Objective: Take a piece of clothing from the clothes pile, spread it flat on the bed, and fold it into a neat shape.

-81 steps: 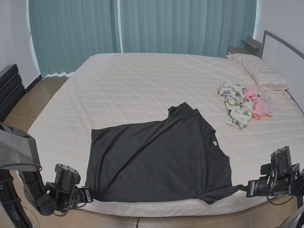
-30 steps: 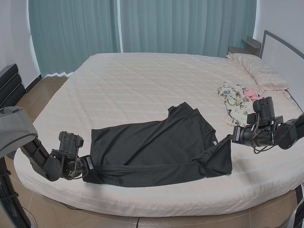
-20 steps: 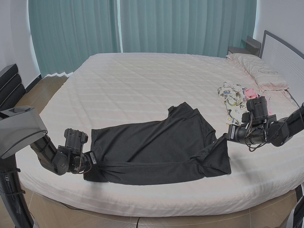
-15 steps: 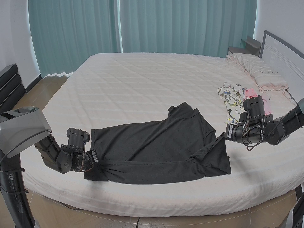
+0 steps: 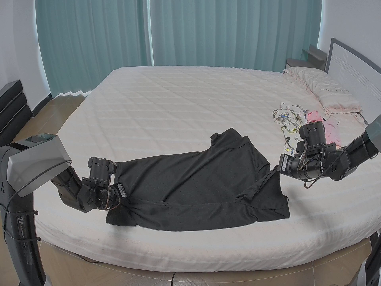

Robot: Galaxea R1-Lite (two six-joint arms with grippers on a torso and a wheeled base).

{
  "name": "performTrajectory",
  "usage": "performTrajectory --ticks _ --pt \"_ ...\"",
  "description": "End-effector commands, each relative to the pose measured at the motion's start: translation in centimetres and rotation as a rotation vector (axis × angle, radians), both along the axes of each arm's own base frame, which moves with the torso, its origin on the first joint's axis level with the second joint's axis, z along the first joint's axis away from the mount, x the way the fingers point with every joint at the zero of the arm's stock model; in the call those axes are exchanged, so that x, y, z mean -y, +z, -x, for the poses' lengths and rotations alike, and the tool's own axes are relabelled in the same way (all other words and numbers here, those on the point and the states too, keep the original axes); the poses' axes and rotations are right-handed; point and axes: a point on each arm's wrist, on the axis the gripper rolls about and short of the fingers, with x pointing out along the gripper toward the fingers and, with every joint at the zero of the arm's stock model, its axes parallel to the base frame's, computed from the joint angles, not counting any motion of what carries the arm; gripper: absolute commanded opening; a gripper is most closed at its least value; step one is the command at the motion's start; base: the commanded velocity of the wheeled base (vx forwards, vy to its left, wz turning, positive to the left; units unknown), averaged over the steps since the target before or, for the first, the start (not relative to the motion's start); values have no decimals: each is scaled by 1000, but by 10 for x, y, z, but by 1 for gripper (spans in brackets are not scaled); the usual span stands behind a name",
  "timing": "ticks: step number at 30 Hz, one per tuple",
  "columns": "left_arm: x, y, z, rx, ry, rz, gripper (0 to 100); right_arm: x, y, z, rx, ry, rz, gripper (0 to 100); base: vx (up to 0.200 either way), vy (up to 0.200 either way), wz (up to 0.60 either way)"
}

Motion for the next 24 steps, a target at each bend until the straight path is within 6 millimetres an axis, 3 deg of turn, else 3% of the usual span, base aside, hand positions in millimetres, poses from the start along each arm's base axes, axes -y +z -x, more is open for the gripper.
performTrajectory --ticks 1,7,10,16,24 --pt "-8 -2 -6 6 26 0 100 0 -2 -2 4 -1 -2 0 0 0 0" --pt "-21 2 -8 18 60 3 100 1 -2 -2 14 -5 -5 0 0 0 0" --pt "-36 14 -2 24 99 5 100 1 -2 1 6 -2 -3 0 0 0 0" --pt "-42 23 26 -22 73 77 100 2 -3 17 -27 13 3 0 0 0 0" --pt "-41 13 56 -111 64 123 100 7 -16 44 -115 38 41 0 0 0 0"
